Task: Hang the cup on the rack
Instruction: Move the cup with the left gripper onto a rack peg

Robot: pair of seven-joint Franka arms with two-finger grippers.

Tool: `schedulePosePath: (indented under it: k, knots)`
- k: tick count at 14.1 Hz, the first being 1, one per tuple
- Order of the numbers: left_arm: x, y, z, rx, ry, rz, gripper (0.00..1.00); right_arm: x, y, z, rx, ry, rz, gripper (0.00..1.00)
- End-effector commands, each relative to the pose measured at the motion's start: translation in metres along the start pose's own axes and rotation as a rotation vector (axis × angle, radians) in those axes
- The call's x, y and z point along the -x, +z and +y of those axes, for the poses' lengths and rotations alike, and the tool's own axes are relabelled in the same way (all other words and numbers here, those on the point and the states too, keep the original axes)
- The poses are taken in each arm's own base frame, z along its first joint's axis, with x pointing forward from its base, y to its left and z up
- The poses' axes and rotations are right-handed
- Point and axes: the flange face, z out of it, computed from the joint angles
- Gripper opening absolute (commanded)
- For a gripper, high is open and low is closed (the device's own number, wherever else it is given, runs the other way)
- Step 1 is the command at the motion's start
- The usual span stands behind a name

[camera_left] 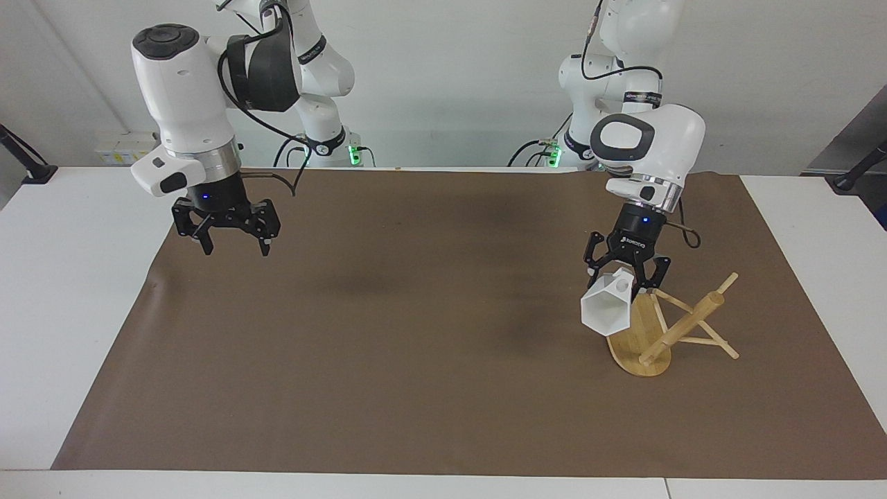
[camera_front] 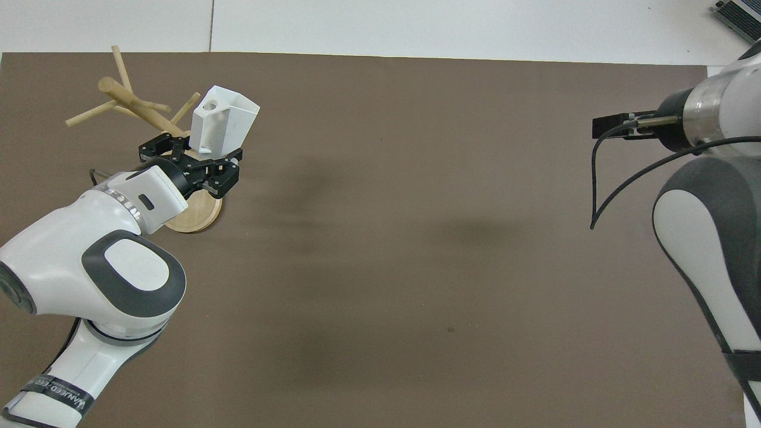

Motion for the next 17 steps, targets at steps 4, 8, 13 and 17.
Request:
schedulePosePath:
  k: [4,8,13,17]
  knots:
    - [-0.006,-0.003,-0.029,-0.047,-0.039,0.015,0.0,0.01,-0.033,0.028,0.028,0.047,-0.03,1.0]
    - [-0.005,-0.003,-0.037,-0.056,-0.051,0.015,0.0,0.013,-0.046,0.042,0.031,0.073,-0.057,1.0]
    - [0.001,0.0,-0.054,-0.074,-0.091,0.006,0.0,0.027,-0.035,0.088,-0.064,0.127,-0.099,1.0]
    - [0.005,0.0,-0.058,-0.079,-0.155,0.002,0.0,0.027,-0.034,0.08,-0.065,0.122,-0.097,1.0]
